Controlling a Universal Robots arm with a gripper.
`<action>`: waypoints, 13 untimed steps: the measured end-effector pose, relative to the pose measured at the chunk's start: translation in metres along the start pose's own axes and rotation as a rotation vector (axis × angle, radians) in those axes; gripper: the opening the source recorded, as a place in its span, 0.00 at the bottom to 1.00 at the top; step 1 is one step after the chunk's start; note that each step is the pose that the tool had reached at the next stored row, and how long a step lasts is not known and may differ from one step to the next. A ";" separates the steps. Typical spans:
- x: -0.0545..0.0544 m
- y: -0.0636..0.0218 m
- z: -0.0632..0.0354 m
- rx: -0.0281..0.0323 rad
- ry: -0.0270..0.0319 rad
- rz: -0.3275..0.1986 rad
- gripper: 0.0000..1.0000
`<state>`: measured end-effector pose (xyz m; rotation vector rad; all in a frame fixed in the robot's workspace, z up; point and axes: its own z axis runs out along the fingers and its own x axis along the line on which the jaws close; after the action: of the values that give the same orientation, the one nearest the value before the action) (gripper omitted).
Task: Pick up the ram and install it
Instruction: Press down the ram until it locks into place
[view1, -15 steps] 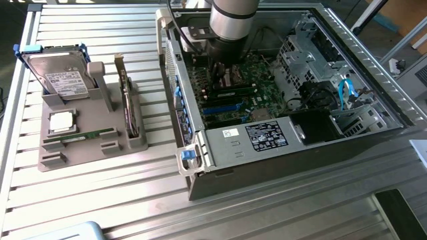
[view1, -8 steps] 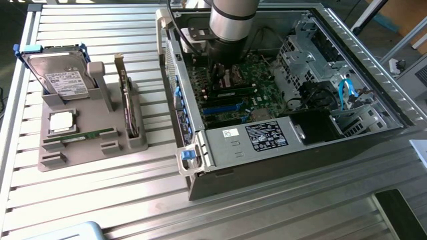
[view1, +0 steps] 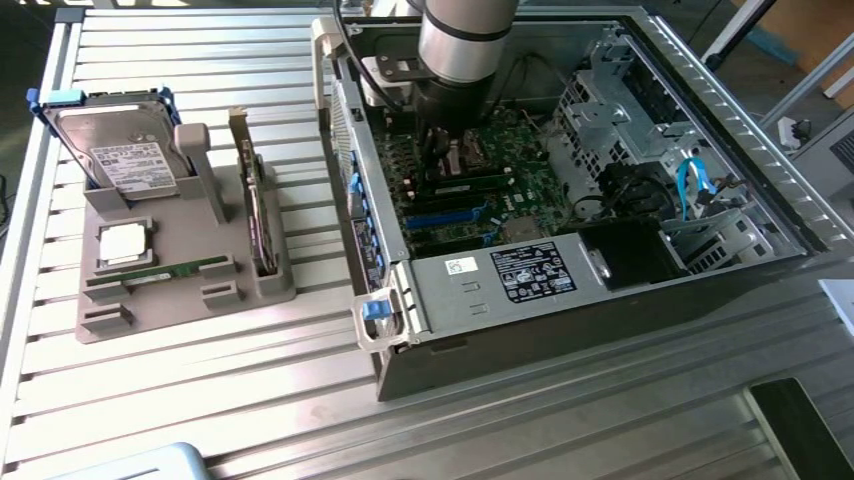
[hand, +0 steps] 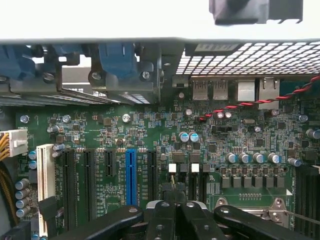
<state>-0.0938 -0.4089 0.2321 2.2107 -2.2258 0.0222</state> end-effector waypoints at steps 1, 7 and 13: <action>0.000 0.0000 0.0006 0.0002 -0.0002 0.000 0.11; 0.000 0.0000 0.0023 0.0002 -0.0003 0.000 0.11; 0.000 0.0000 0.0024 0.0002 -0.0004 0.000 0.11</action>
<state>-0.0937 -0.4088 0.2297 2.2110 -2.2261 0.0221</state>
